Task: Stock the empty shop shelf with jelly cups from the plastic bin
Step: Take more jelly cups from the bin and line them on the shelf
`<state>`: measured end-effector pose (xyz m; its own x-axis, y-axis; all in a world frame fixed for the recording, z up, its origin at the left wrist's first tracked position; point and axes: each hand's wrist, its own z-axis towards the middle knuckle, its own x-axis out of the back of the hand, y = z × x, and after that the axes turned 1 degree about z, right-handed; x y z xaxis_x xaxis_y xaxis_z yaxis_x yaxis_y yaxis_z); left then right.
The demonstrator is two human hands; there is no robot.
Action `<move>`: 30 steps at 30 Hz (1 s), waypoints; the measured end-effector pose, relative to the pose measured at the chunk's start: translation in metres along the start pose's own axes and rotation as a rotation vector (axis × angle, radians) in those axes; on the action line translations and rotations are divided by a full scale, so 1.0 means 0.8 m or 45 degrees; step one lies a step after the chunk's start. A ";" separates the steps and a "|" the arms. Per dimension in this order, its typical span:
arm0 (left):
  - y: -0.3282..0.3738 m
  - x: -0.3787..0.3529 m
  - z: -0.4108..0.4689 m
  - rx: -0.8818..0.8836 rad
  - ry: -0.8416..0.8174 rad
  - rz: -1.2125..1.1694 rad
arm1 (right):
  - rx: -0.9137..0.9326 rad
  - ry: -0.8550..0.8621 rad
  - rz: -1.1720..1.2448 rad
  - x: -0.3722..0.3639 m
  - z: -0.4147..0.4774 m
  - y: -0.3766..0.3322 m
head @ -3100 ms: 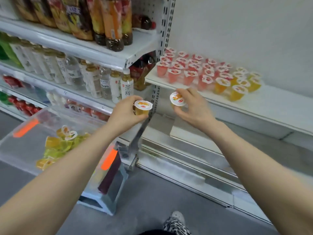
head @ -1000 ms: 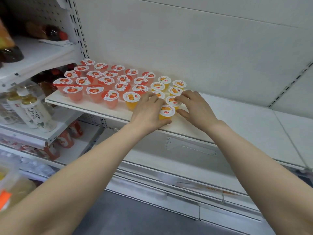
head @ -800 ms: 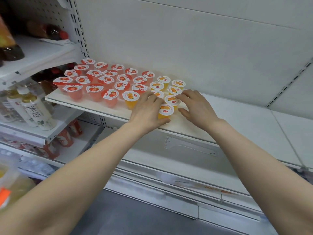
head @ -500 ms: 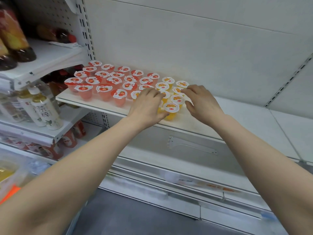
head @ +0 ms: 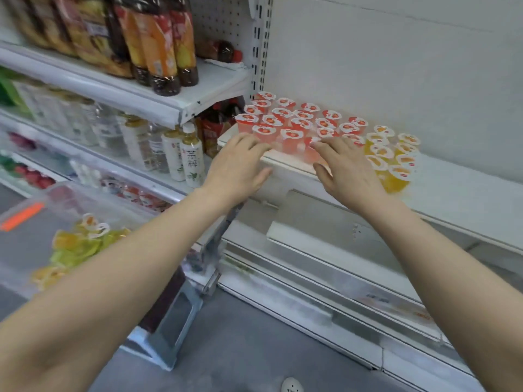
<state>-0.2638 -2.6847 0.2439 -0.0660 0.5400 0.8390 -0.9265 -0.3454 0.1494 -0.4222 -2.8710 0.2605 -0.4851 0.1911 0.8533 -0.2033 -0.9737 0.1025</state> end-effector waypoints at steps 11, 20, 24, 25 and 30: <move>-0.210 0.047 -0.212 0.469 -0.058 0.096 | 0.305 -0.152 0.342 -0.136 0.068 -0.248; -0.320 0.047 -0.354 0.987 -0.205 0.125 | 0.590 -0.367 0.591 -0.258 0.124 -0.386; -0.355 0.044 -0.385 1.177 -0.228 0.138 | 0.715 -0.472 0.623 -0.312 0.160 -0.433; -0.366 0.042 -0.390 1.213 -0.234 0.146 | 0.741 -0.492 0.635 -0.326 0.170 -0.444; -0.420 0.033 -0.402 1.350 -0.221 0.167 | 0.878 -0.670 0.588 -0.388 0.220 -0.502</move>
<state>-0.0730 -2.3078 0.0473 -0.0108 0.3634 0.9316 -0.1183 -0.9255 0.3597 -0.0404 -2.5609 0.0446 0.0827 -0.1430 0.9863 0.5331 -0.8298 -0.1650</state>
